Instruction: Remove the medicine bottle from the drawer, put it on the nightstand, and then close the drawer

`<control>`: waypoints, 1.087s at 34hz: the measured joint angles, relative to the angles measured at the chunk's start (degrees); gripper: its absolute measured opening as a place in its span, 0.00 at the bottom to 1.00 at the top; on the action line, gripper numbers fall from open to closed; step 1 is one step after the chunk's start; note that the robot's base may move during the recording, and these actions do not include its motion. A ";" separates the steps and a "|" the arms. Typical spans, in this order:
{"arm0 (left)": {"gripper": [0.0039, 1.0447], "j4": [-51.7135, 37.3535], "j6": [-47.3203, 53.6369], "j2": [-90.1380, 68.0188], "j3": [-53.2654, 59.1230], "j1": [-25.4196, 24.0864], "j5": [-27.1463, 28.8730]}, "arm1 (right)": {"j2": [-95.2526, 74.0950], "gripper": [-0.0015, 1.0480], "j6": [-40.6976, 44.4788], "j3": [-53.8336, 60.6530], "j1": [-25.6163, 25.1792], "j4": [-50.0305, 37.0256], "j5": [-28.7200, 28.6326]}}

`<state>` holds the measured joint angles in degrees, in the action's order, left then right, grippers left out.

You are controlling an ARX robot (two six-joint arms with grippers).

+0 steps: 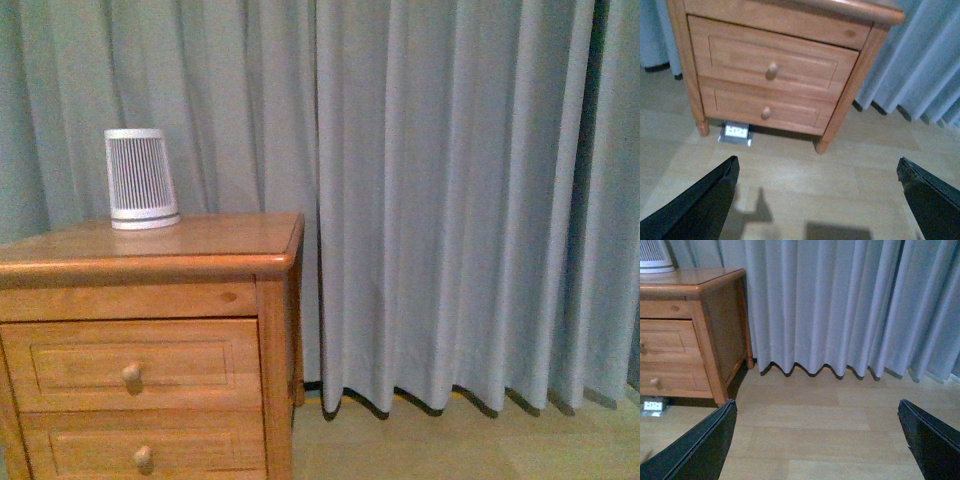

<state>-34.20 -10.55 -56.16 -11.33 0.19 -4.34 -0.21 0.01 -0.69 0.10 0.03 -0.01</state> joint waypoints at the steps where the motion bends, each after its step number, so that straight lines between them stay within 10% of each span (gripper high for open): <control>1: 0.94 -2.27 0.00 -3.02 -1.18 0.17 0.26 | 0.00 0.93 0.00 0.00 0.00 0.00 0.00; 13: 0.94 -22.12 4.13 -47.80 -26.82 3.15 5.90 | 0.00 0.93 0.00 0.00 0.00 0.00 -0.02; 37: 0.94 -18.47 11.30 -82.03 -64.94 1.07 1.22 | 0.00 0.93 0.00 0.00 0.00 0.00 -0.02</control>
<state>-52.66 0.75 -138.19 -76.27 1.26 -3.11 -0.21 0.01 -0.69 0.10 0.03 -0.03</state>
